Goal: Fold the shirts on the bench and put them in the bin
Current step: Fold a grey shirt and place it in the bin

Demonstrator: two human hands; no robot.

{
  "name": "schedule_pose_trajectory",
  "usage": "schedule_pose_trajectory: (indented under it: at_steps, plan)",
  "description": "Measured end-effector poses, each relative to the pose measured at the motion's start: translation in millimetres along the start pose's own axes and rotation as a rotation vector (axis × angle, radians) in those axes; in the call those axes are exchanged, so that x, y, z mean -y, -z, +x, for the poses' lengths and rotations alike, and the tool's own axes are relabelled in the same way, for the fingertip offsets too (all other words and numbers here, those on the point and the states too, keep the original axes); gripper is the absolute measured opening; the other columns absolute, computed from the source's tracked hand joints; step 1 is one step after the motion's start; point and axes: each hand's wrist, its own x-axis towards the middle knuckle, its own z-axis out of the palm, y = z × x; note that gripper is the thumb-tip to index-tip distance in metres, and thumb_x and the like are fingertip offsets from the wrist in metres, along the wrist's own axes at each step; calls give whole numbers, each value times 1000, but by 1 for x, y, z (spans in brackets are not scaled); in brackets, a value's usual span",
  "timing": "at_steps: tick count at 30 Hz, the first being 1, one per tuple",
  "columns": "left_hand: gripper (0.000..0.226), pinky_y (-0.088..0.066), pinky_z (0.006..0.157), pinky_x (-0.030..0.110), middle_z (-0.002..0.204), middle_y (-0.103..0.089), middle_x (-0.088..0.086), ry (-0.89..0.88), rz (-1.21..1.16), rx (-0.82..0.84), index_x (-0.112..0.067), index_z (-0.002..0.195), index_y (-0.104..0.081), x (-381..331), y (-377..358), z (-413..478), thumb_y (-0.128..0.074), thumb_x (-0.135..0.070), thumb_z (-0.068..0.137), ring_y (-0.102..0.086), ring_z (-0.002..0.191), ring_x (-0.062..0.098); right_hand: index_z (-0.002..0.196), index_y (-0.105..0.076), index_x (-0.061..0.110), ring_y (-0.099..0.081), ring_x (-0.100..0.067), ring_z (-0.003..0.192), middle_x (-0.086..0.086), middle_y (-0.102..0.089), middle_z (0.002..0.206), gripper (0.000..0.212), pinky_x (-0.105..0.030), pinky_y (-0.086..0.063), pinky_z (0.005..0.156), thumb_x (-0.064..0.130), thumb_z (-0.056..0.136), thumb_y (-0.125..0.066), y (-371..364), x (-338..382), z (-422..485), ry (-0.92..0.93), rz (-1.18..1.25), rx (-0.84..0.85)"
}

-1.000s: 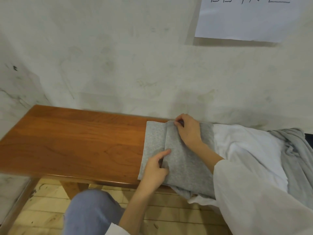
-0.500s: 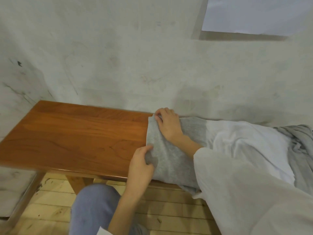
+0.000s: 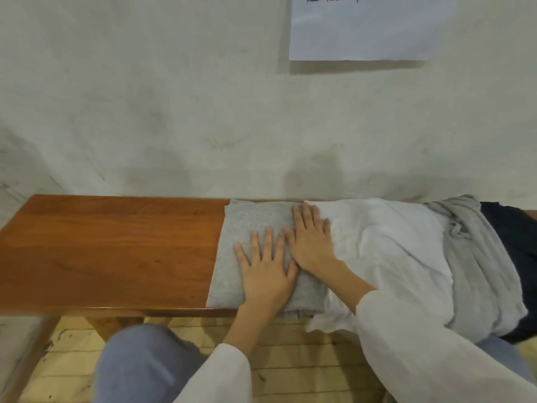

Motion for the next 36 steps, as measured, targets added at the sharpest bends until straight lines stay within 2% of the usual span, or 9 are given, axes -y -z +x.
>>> schedule_pose_trajectory:
  at_steps: [3,5,9,12,14,18,21,28,36]
  plan:
    - [80,20,107,59,156,13,1,-15,34,34,-30,149,11,-2,4,-1,5,-67,79,10,146,33,153,2,19,13,-24,146,-5,11,160,60,-47,4,118,43,102,-20,6,-1,4,8,46,57]
    - [82,26,105,56,158,18,-1,-39,40,17,-32,147,16,0,5,-1,10,-69,74,19,145,30,152,-6,16,1,-26,147,-8,1,160,63,-44,-7,119,37,100,-36,14,-4,0,23,237,18]
    - [63,-5,117,42,155,-24,2,-12,-241,-122,-24,147,-29,5,19,-22,-34,-54,92,-15,144,25,143,-31,10,-53,-26,111,-12,-48,132,56,-31,-42,89,23,93,-53,26,-20,-31,-248,728,-212]
    - [32,-37,94,33,117,-56,3,-93,-311,-343,-19,111,-61,-13,23,-54,-59,-36,85,-51,111,25,125,-50,7,-63,-25,94,-10,-64,107,38,-29,-48,82,25,92,-54,28,-28,-39,-291,744,-60]
    - [49,-44,90,36,114,-59,3,-191,-231,-229,-20,109,-61,-33,19,-66,-51,-55,77,-56,107,25,108,-58,3,-67,-28,85,-13,-67,96,32,-40,-56,79,26,86,-60,33,-26,-35,-322,813,18]
    - [115,-35,105,52,139,-48,21,-128,-49,-21,-14,146,-16,-59,3,-60,-76,-52,56,-48,127,39,90,-59,2,-66,-26,77,-14,-64,86,27,-36,-57,67,26,83,-68,44,-19,-32,-385,975,234]
    - [117,-1,116,43,156,-15,21,-136,-102,17,-21,138,39,-57,5,-61,-62,-21,80,-14,145,36,89,-54,8,-55,-16,64,-8,-56,76,15,-27,-50,58,17,86,-66,48,-20,-36,-422,1104,344]
    - [88,-32,103,39,142,-41,12,181,-7,-70,-6,150,6,-78,33,-44,-49,-42,92,-38,129,31,87,-53,13,-43,-10,45,-3,-50,65,9,-19,-40,40,16,85,-62,36,-12,-39,-410,1475,336]
    - [45,-46,83,30,120,-57,9,21,71,42,-12,140,-32,-74,94,-44,-41,-11,96,-57,106,24,114,-55,7,-64,-16,66,-9,-65,87,33,-26,-55,63,28,90,-62,44,-29,-35,-414,1442,411]
